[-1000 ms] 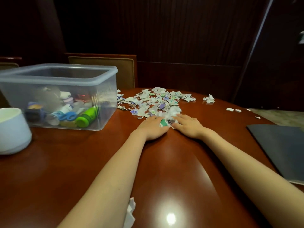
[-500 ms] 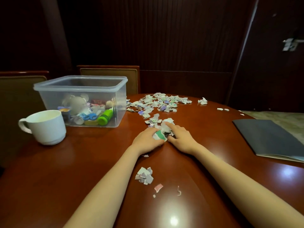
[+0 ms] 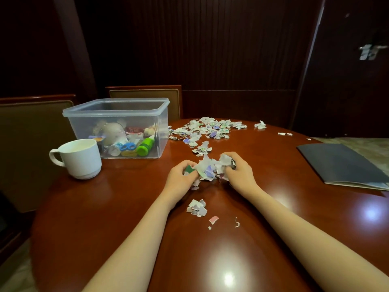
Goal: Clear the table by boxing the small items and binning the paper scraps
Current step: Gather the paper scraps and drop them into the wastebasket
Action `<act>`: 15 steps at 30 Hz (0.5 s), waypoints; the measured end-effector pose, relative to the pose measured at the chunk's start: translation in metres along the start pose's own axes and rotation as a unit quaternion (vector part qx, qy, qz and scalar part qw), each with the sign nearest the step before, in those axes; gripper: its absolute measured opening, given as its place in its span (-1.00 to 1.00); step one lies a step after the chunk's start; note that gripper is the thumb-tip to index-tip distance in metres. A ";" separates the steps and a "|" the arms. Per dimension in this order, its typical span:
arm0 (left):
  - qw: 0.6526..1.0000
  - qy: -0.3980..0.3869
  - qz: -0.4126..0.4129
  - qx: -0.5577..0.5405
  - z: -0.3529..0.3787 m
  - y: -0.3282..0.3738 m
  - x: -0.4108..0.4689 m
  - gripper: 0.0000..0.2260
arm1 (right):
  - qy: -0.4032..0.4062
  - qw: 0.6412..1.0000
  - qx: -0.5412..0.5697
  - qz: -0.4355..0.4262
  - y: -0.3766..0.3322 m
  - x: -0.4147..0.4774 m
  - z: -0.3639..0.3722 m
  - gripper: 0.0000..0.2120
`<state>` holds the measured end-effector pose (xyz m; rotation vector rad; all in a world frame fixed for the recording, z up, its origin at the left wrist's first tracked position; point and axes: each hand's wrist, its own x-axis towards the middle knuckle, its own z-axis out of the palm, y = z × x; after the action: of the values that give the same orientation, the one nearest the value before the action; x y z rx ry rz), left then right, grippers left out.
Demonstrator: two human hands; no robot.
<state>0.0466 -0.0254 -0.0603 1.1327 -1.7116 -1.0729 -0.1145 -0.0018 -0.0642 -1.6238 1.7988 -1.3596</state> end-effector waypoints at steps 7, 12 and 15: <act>0.998 0.049 -0.020 -0.044 0.003 0.007 -0.002 -0.69 | 0.028 0.999 -0.009 0.016 -0.006 0.004 -0.002 -0.67; 0.994 0.052 -0.085 -0.052 0.003 0.011 0.001 -0.70 | -0.013 0.998 -0.034 0.050 -0.009 0.004 -0.002 -0.63; 0.996 0.032 -0.086 -0.006 0.000 0.010 0.002 -0.69 | -0.028 0.997 -0.052 0.038 -0.012 -0.001 -0.002 -0.62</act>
<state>0.0431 -0.0244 -0.0509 1.3128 -1.5777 -1.1367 -0.1091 0.0011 -0.0542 -1.6106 1.9071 -1.1930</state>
